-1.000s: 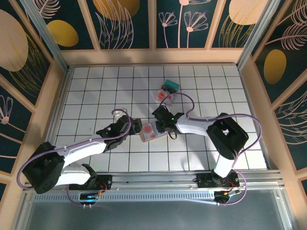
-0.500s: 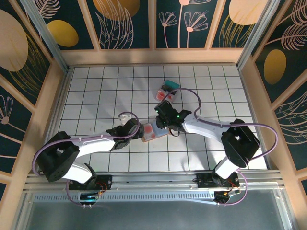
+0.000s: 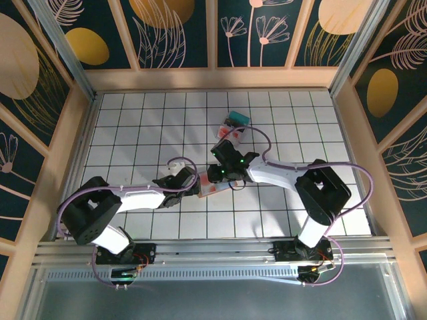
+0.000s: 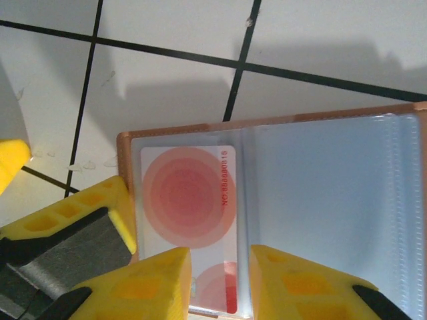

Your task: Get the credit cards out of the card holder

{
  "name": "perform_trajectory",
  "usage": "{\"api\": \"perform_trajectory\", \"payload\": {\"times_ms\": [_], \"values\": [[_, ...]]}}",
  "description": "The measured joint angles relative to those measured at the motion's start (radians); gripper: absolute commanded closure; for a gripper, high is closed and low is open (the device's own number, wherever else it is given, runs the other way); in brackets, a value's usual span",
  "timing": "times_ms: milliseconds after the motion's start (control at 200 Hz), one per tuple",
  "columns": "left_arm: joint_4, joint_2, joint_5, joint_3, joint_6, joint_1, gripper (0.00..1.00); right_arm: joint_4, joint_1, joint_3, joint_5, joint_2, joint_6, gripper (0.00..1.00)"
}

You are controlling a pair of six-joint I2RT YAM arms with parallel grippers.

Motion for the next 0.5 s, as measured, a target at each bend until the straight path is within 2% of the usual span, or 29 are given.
{"api": "perform_trajectory", "payload": {"times_ms": [500], "values": [[-0.019,0.026,-0.019,0.02,-0.001,-0.002,0.01,0.049,0.0,-0.001,-0.087,0.081,0.038,0.71]]}}
